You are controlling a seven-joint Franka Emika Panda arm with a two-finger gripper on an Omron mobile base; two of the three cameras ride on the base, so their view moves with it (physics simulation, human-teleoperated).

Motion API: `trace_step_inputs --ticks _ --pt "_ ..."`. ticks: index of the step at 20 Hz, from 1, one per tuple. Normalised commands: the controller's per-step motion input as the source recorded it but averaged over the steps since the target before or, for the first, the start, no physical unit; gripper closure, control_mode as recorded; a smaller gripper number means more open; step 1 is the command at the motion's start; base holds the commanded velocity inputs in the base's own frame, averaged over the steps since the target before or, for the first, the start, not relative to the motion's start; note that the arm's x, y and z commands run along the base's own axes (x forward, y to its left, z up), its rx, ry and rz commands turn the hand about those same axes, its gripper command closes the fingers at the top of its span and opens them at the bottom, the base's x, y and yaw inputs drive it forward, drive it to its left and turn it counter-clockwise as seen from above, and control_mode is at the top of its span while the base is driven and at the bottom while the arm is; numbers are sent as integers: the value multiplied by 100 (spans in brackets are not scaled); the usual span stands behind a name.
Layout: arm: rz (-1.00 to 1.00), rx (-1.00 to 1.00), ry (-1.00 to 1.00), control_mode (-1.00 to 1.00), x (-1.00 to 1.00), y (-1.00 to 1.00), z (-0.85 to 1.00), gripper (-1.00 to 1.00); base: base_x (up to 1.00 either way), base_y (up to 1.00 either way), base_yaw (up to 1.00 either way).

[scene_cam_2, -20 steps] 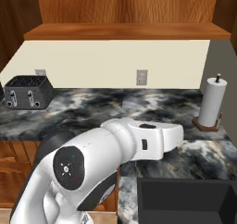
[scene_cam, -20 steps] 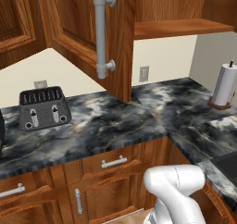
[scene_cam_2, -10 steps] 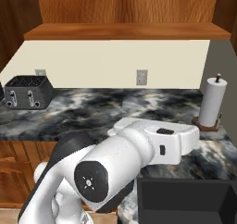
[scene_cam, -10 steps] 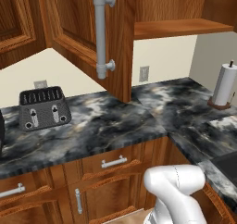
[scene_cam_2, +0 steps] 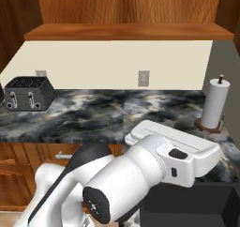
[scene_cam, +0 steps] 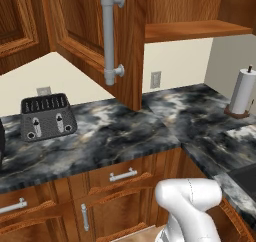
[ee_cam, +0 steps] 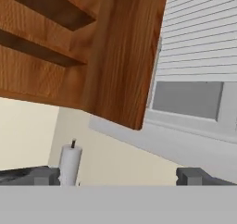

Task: Close all open cabinet doors.

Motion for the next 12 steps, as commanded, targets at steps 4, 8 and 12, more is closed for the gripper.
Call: trace_step_inputs --ticks 4,8,12 --pt "-40 0 -5 -100 25 -14 6 -100 0 0 0" --pt "-23 0 0 -100 20 -50 18 -100 0 0 0" --pt "-5 0 -6 -100 0 -65 24 -100 0 0 0"
